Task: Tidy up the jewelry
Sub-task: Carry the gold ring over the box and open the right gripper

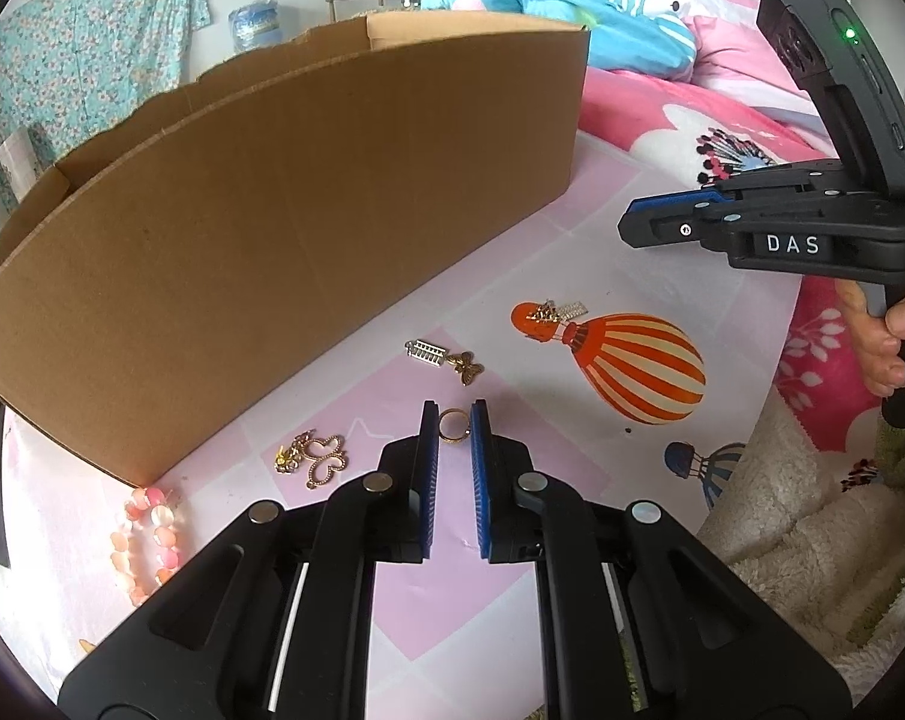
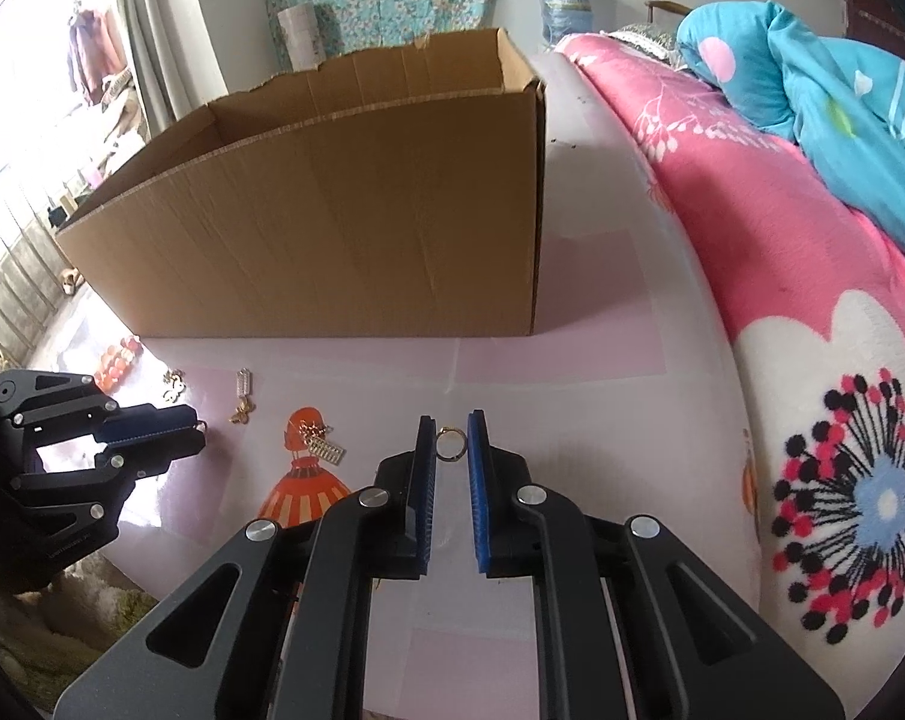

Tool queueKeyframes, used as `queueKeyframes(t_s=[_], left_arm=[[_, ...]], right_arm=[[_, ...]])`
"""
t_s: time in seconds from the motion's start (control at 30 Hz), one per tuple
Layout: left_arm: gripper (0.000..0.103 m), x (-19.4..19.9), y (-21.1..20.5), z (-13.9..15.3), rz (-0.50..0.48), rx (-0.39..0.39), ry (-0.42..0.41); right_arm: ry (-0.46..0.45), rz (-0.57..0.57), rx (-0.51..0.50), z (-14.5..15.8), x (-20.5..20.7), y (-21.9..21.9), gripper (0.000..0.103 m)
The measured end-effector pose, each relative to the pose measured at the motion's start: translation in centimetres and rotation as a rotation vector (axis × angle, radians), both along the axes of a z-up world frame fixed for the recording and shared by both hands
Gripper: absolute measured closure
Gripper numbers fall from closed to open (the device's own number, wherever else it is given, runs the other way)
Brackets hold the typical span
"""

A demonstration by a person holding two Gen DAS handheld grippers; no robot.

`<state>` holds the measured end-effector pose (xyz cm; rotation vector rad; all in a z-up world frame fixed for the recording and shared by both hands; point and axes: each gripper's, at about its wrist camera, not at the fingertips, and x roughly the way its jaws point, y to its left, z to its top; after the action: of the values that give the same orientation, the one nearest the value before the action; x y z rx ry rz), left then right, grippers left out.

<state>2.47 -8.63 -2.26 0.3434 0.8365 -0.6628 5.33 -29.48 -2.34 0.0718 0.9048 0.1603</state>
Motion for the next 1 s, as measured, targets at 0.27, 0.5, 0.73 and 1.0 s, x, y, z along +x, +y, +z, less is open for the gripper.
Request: queueKeyframes(t_s=[0.27, 0.5, 0.73, 1.0], left_arm=[[0.093, -1.1, 1.1, 3.3, 0.003, -0.063, -0.068], [0.093, 0.7, 2.1, 10.6, -0.012, -0.21, -0.233], [0.093, 9.0, -0.3, 11.7, 0.068, -0.185, -0.154], [0.093, 15.3, -1.0, 9.0, 0.157, -0.175, 0.038]], right_arm=[[-0.102, 0.013, 0.029, 3.5, -2.1, 0.5, 0.092], [-0.257, 0.12, 0.063, 9.4, 0.0, 2.2, 0.092], [-0.192, 0.222, 0.09, 10.7, 8.4, 3.8, 0.092], [-0.051, 0.242, 0.102, 8.5, 15.1, 4.3, 0.09]])
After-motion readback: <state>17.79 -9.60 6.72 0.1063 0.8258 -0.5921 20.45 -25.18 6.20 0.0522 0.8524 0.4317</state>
